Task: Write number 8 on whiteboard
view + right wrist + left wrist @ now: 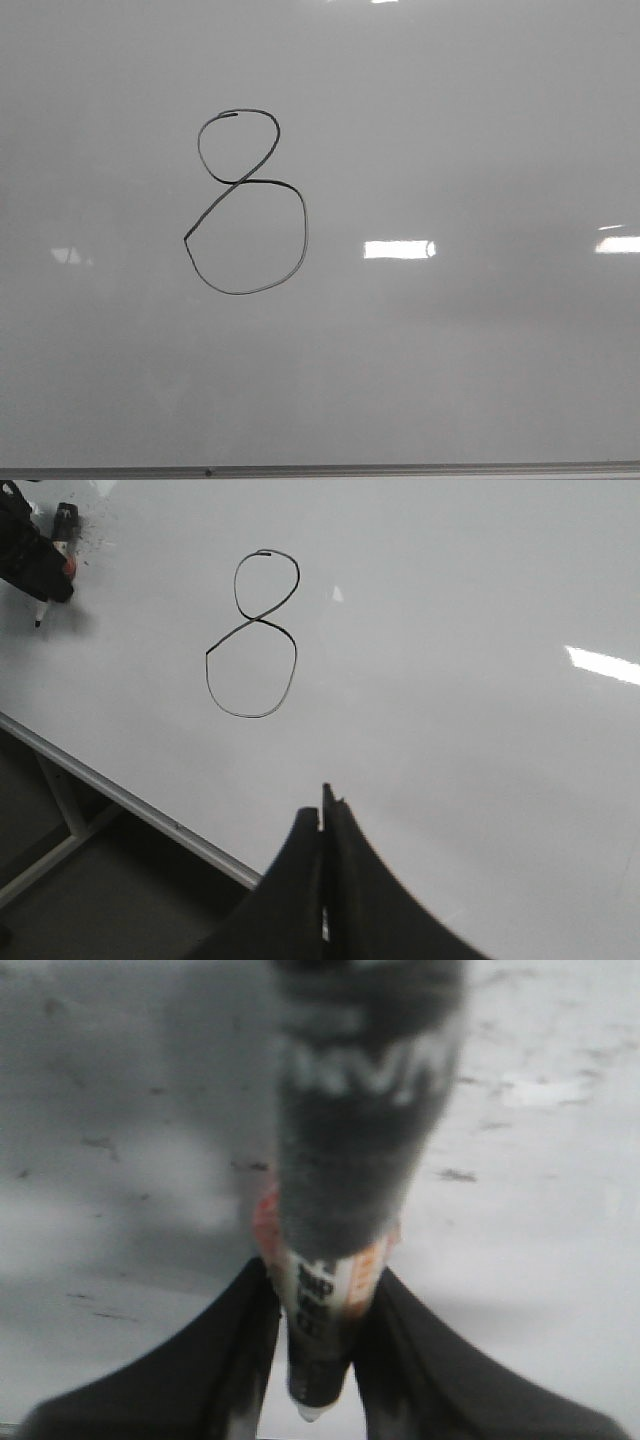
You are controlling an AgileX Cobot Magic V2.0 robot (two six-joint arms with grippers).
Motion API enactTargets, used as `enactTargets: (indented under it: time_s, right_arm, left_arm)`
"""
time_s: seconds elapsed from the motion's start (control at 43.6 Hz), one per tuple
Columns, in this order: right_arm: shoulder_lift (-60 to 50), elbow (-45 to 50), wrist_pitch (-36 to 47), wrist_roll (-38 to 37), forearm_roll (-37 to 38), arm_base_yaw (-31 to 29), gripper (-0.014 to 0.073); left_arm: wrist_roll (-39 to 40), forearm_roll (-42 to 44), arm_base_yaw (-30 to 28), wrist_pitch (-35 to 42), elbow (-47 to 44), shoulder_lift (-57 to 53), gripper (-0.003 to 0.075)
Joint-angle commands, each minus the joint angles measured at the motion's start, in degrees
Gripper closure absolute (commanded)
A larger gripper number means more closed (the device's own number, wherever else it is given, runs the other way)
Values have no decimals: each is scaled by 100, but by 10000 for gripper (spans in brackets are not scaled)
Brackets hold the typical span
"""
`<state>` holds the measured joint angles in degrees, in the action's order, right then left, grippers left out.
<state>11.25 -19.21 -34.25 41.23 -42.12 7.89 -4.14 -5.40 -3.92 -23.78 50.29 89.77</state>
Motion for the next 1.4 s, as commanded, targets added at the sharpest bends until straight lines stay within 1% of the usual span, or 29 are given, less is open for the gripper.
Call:
enactTargets:
  time_s: [0.0, 0.138, 0.344, 0.505, 0.643, 0.711, 0.803, 0.941, 1.148, 1.239, 1.377]
  right_arm:
    - [48, -164, 316, 12, -206, -38, 655]
    - [48, -164, 316, 12, -206, -38, 655]
    - [48, -164, 316, 12, -206, -38, 655]
    - [48, -164, 316, 12, -206, -38, 655]
    - [48, -164, 321, 12, -206, -38, 655]
    - [48, -164, 327, 12, -206, -38, 655]
    - [48, -164, 327, 12, -206, -38, 655]
    - [48, -164, 321, 12, -206, -38, 655]
    - [48, -164, 321, 12, -206, -38, 655]
    - [48, -164, 321, 12, -211, -38, 655]
    - [48, -164, 321, 12, -211, -38, 655]
  left_arm:
    - [68, -86, -6, 958, 237, -34, 395]
    - [68, -86, -6, 958, 237, -34, 322]
    - [68, -86, 20, 907, 237, -120, 192]
    - [53, -6, 135, 794, 83, -565, 185]
    - [53, 35, 250, 818, -357, -1276, 185]
    - [53, 35, 302, 854, -661, -1853, 196]
    - [53, 35, 301, 854, -967, -2474, 246]
    - [53, 35, 301, 844, -1439, -3733, 380]
    - [53, 35, 301, 833, -2110, -5705, 645]
    - [53, 35, 301, 821, -2352, -6416, 743]
    - [53, 35, 301, 808, -2563, -7233, 741]
